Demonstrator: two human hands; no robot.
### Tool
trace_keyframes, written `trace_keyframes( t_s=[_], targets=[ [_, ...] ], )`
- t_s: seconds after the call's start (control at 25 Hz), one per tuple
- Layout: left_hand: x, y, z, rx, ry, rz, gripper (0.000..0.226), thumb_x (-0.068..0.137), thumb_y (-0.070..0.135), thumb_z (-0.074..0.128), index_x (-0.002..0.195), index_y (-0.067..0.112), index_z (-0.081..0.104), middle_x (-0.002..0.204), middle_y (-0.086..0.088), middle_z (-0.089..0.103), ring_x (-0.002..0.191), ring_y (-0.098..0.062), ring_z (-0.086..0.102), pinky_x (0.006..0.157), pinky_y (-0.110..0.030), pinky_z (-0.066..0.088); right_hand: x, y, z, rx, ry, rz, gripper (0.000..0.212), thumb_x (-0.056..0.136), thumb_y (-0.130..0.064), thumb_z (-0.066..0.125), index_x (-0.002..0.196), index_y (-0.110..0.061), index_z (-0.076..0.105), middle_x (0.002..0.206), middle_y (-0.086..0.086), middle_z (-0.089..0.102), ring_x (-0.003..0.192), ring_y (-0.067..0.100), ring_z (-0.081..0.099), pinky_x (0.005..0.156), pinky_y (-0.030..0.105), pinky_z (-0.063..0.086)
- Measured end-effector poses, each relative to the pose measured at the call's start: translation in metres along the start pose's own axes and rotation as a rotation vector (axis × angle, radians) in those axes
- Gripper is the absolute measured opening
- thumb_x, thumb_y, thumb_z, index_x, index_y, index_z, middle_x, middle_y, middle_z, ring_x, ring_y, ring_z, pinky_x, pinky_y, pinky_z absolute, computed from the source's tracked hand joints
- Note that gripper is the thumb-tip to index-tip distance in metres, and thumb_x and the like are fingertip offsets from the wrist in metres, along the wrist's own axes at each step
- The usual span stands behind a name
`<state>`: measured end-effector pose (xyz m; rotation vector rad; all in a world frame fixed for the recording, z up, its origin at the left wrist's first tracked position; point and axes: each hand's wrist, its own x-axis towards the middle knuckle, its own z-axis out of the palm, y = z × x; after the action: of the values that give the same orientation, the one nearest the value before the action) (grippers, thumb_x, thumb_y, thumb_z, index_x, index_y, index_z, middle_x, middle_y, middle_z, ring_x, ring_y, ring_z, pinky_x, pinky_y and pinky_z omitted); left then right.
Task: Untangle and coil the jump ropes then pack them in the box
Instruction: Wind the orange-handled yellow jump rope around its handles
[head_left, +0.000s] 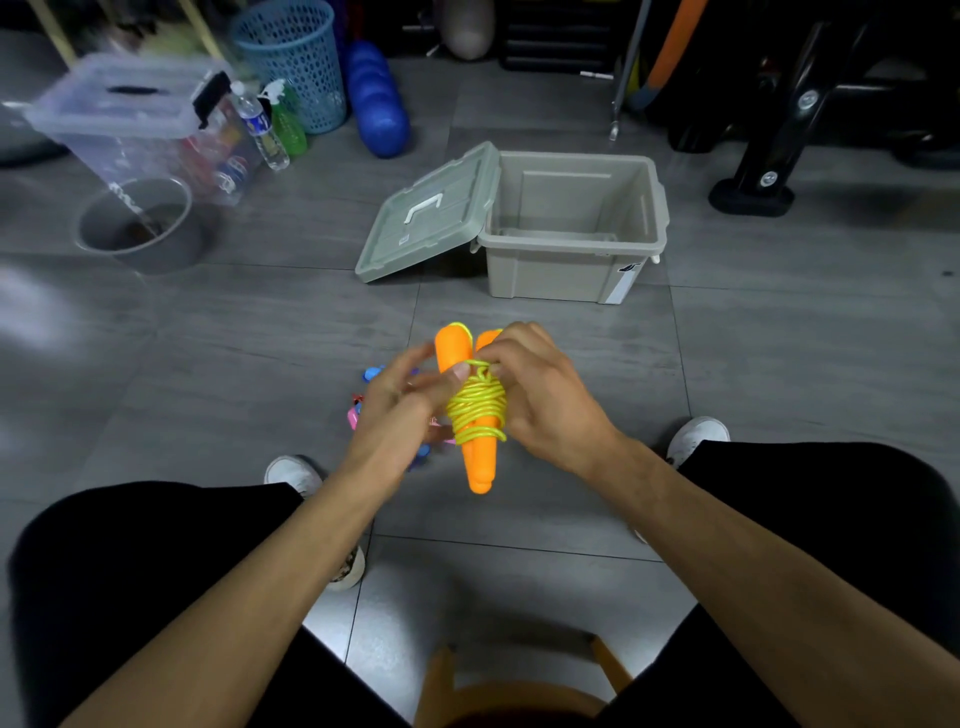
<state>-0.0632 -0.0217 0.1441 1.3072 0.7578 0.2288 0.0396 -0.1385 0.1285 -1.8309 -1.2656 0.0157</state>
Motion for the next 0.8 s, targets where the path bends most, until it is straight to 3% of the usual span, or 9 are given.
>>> trace_keyframes(
  t_s=[0.08,0.12,0.24,0.32,0.48,0.64,0.8],
  targets=[
    [0.003,0.003,-0.007,-0.149,-0.111,-0.163,0.046,0.075,0.024,0.069,0.116,0.004,0.063,0.112,-0.024,0.066,0.104,-0.044,0.063,0.085,-0.067,0.049,0.002,0.001,-0.005,0.062,0.042,-0.012,0.026,0.087,-0.012,0.046,0.098,-0.001,0.067,0.091,0.012,0.061,0.087,0.018,0.05,0.081,0.023,0.041],
    [0.003,0.005,-0.008,-0.194,-0.114,-0.193,0.044,0.075,0.021,0.068,0.115,0.003,0.063,0.109,-0.023,0.066,0.107,-0.046,0.06,0.089,-0.07,0.045,0.002,0.002,-0.007,0.071,0.052,-0.008,0.021,0.09,-0.01,0.051,0.099,-0.002,0.068,0.091,0.011,0.062,0.087,0.018,0.053,0.082,0.025,0.043],
    [0.001,0.007,-0.007,-0.245,-0.083,-0.242,0.029,0.079,0.009,0.067,0.108,0.007,0.066,0.099,-0.014,0.068,0.098,-0.037,0.065,0.096,-0.063,0.045,0.004,0.002,-0.009,0.062,0.051,0.04,0.012,0.088,-0.005,0.061,0.098,-0.003,0.067,0.091,0.007,0.064,0.085,0.019,0.057,0.079,0.033,0.048],
    [0.0,0.011,-0.007,-0.248,-0.051,-0.248,0.017,0.081,0.006,0.064,0.098,0.01,0.067,0.088,-0.008,0.07,0.084,-0.027,0.068,0.096,-0.053,0.048,0.004,-0.002,-0.009,0.058,0.095,0.061,0.009,0.086,-0.006,0.063,0.095,-0.004,0.066,0.09,0.006,0.061,0.083,0.016,0.057,0.078,0.027,0.048],
    [0.002,0.013,-0.008,-0.224,-0.007,-0.224,0.01,0.08,0.004,0.064,0.087,0.011,0.067,0.078,-0.006,0.069,0.07,-0.023,0.067,0.08,-0.042,0.053,0.002,-0.008,-0.009,0.048,0.143,0.149,0.012,0.079,-0.016,0.072,0.088,-0.01,0.065,0.08,-0.001,0.056,0.066,0.008,0.05,0.065,0.013,0.042],
    [0.0,0.012,-0.011,-0.16,0.011,-0.213,0.02,0.067,0.007,0.071,0.087,0.009,0.071,0.092,-0.018,0.071,0.088,-0.035,0.068,0.09,-0.055,0.052,0.002,-0.003,-0.001,-0.007,0.028,0.13,0.025,0.079,-0.028,0.073,0.1,-0.014,0.07,0.083,-0.002,0.051,0.06,0.009,0.047,0.059,0.023,0.046],
    [-0.004,0.015,-0.012,-0.091,0.013,-0.175,0.022,0.074,0.008,0.072,0.096,0.007,0.072,0.102,-0.023,0.07,0.096,-0.043,0.067,0.085,-0.056,0.054,0.003,-0.002,0.002,-0.155,-0.016,-0.003,0.025,0.091,-0.027,0.052,0.093,-0.006,0.066,0.085,0.007,0.05,0.059,0.02,0.048,0.053,0.037,0.047]
  ],
)
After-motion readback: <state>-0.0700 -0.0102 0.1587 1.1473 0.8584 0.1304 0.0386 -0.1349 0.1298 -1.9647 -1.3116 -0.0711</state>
